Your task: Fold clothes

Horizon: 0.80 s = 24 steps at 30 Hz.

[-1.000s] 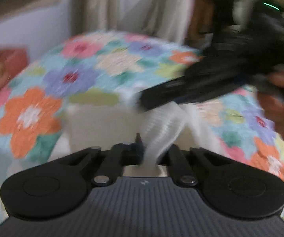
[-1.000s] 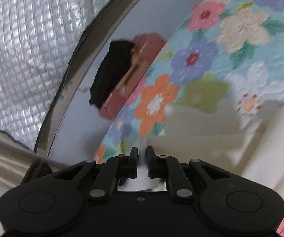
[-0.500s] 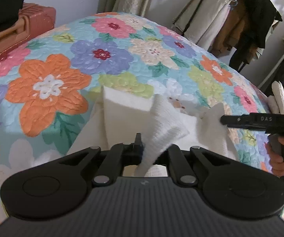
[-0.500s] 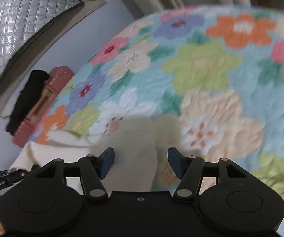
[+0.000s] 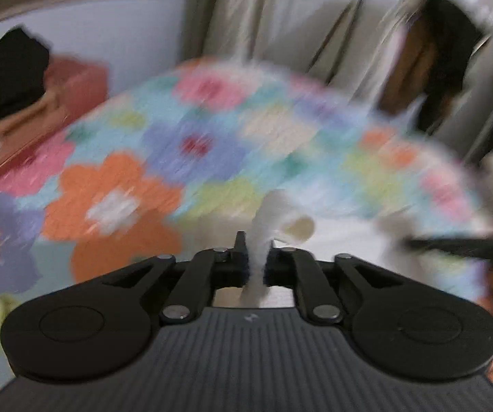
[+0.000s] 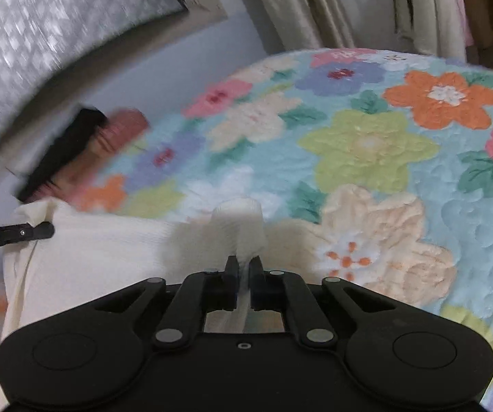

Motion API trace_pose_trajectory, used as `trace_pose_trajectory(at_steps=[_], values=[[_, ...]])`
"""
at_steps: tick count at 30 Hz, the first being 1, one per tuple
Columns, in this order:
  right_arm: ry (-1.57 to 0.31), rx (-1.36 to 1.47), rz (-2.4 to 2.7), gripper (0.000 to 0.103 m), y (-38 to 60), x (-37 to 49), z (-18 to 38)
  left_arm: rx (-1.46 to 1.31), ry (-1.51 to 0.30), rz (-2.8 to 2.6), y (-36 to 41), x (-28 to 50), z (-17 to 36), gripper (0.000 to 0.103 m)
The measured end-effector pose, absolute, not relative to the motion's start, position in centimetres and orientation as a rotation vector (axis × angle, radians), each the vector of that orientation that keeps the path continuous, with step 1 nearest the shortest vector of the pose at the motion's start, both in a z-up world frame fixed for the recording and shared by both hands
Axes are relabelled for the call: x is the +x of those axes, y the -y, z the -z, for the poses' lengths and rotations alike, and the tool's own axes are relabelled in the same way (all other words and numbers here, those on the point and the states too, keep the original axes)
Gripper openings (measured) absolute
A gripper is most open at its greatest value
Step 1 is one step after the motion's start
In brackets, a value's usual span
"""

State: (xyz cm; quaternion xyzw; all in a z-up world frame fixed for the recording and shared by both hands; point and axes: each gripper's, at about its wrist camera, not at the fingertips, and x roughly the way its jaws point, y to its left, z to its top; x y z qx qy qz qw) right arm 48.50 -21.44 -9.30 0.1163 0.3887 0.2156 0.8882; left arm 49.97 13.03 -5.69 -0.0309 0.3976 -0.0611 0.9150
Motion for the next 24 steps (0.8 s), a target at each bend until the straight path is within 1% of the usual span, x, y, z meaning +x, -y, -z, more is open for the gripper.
trace_pose_trajectory(at_steps=[1, 2, 3, 4, 5, 6, 7, 8, 10, 12, 14, 16, 19, 24], values=[[-0.807, 0.237, -0.447, 0.025, 21.4, 48.2, 9.1, -0.003, -0.849, 0.060, -13.0, 50.6, 6.9, 0.013], [-0.807, 0.232, -0.446, 0.029, 21.3, 47.8, 8.9, 0.025, -0.868, 0.030, -13.2, 50.8, 7.6, 0.013], [-0.807, 0.227, -0.445, 0.029, 21.2, 47.5, 8.7, 0.004, -0.871, 0.034, -13.7, 50.5, 7.6, 0.014], [-0.807, 0.222, -0.443, 0.035, 21.2, 47.2, 8.5, -0.024, -0.872, 0.041, -14.3, 50.2, 7.6, 0.016], [-0.806, 0.217, -0.442, 0.042, 21.1, 46.9, 8.3, -0.059, -0.865, 0.059, -14.8, 49.7, 7.3, 0.027], [-0.806, 0.212, -0.441, 0.045, 21.0, 46.5, 8.1, -0.096, -0.857, 0.078, -15.4, 49.1, 6.9, 0.043], [-0.806, 0.207, -0.440, 0.047, 21.0, 46.2, 7.8, -0.117, -0.850, 0.086, -15.8, 48.5, 6.4, 0.050], [-0.806, 0.202, -0.438, 0.048, 20.9, 45.9, 7.6, -0.127, -0.845, 0.102, -16.0, 47.7, 6.0, 0.053], [-0.805, 0.192, -0.436, 0.050, 20.8, 45.2, 7.2, -0.139, -0.841, 0.136, -16.2, 46.2, 5.3, 0.054], [-0.810, 0.181, -0.443, 0.050, 20.6, 44.4, 6.8, -0.144, -0.852, 0.186, -15.9, 44.4, 4.9, 0.065], [-0.836, 0.141, -0.496, 0.051, 20.1, 42.6, 6.5, -0.118, -0.874, 0.204, -15.3, 42.5, 4.6, 0.072], [-0.853, 0.074, -0.557, 0.051, 19.2, 40.7, 6.5, -0.036, -0.874, 0.172, -14.2, 40.4, 4.7, 0.072], [-0.885, -0.021, -0.594, 0.058, 17.9, 37.8, 6.9, 0.088, -0.911, 0.144, -12.6, 38.0, 5.7, 0.074], [-0.958, -0.171, -0.551, 0.058, 17.5, 34.0, 8.6, 0.327, -0.989, -0.064, -11.4, 35.2, 8.6, 0.074]])
